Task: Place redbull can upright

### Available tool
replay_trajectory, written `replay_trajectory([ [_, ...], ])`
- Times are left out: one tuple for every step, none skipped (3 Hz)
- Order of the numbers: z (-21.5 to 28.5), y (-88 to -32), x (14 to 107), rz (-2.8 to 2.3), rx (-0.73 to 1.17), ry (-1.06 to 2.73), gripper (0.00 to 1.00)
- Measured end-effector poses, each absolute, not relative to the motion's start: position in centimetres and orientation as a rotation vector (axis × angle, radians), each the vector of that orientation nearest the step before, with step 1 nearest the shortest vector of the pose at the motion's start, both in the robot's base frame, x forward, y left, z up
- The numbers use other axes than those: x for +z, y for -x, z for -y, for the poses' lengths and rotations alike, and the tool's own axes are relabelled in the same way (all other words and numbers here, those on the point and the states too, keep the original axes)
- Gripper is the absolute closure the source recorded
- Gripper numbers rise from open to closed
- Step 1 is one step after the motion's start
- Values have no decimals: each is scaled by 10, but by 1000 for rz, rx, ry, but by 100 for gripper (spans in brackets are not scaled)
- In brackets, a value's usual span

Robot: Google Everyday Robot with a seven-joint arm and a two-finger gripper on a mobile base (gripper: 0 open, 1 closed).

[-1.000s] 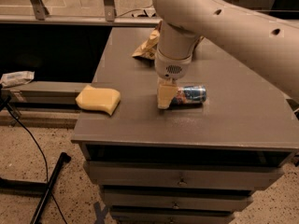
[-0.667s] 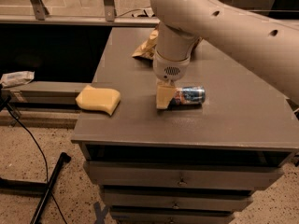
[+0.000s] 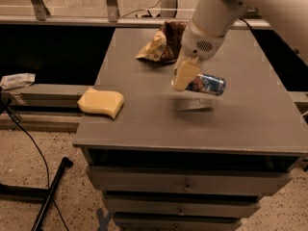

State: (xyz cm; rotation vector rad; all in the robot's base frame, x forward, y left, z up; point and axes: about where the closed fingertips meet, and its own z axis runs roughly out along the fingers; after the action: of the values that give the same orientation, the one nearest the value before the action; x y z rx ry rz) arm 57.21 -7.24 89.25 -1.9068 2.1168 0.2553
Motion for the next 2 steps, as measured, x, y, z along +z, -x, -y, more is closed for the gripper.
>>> replay_trajectory([
  [94, -588, 927, -2081, 412, 1763, 100],
  [111, -599, 966, -1952, 572, 1570, 100],
])
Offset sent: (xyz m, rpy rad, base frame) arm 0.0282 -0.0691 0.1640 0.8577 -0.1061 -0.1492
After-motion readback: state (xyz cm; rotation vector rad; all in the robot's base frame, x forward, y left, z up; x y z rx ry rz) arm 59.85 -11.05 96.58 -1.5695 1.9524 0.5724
